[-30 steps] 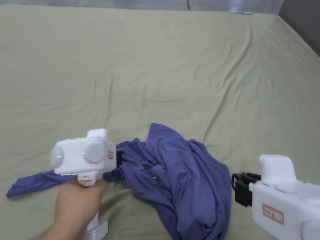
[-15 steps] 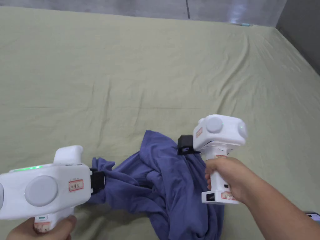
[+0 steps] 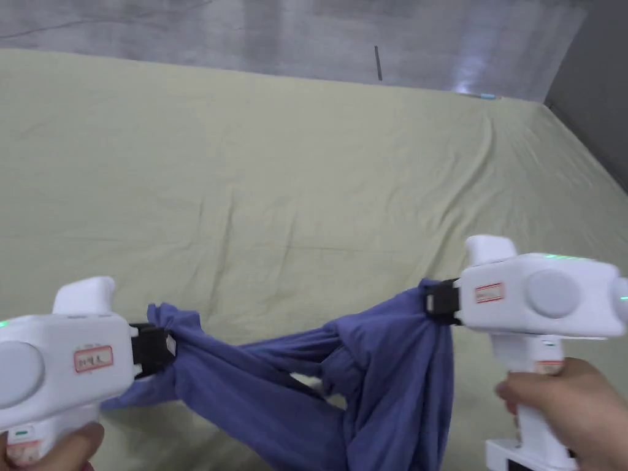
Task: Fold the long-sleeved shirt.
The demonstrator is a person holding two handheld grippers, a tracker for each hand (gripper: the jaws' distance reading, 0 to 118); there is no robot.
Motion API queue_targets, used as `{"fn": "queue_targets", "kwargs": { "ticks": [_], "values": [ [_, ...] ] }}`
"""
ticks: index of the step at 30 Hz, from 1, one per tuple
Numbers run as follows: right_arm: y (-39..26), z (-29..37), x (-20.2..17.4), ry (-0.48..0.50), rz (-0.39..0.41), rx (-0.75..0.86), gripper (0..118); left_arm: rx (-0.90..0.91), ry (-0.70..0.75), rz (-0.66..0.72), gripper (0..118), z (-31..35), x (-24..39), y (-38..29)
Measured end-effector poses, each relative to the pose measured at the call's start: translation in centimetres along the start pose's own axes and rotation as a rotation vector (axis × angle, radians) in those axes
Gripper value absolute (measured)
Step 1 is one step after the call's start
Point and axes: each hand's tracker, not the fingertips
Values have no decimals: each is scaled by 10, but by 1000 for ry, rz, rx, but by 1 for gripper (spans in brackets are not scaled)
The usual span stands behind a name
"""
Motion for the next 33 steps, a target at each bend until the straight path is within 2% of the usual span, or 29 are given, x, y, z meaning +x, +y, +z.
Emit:
{"fn": "queue_targets", "kwargs": {
  "ticks": [3, 5, 8, 9, 10, 12, 15, 17, 19, 21, 24, 26, 28, 30, 33],
  "values": [
    [37, 65, 3, -21, 7, 120, 12, 119, -45, 4, 4, 36, 9, 41],
    [61, 101, 1, -99, 26, 217, 12, 222, 3, -30, 4, 64, 20, 71],
    [104, 142, -4, -56, 9, 300, 11, 322, -53, 2, 4, 94, 31, 124],
    [119, 151, -9, -85, 19, 327, 11, 348, -101, -29, 4, 100, 39, 146],
    [137, 157, -16, -150, 62, 356, 11, 370, -96, -75, 4, 104, 49, 167],
    [176, 165, -17, -207, 78, 373, 11, 393, -34, -112, 4, 112, 63, 208],
    [232, 171, -6, -237, -22, 364, 11, 449, 4, -90, 4, 131, 71, 265],
    [267, 171, 8, -258, -132, 339, 11, 462, 14, -56, 4, 140, 72, 301],
    [299, 167, 26, -223, -250, 312, 11, 479, 35, -23, 4, 149, 75, 335],
    [321, 166, 27, -190, -273, 313, 11, 492, 58, -36, 4, 152, 80, 363],
    [353, 162, 23, -240, -271, 324, 11, 502, 129, -10, 4, 154, 80, 406],
    [368, 159, 28, -271, -330, 318, 11, 521, 197, 38, 4, 154, 74, 428],
    [374, 158, 30, -242, -399, 332, 11, 516, 201, 83, 4, 155, 60, 447],
    [382, 153, 27, -187, -388, 322, 11, 550, 132, 141, 4, 155, 55, 458],
    [393, 144, 19, -186, -328, 302, 11, 559, 216, 71, 4, 150, 57, 468]
  ]
}}
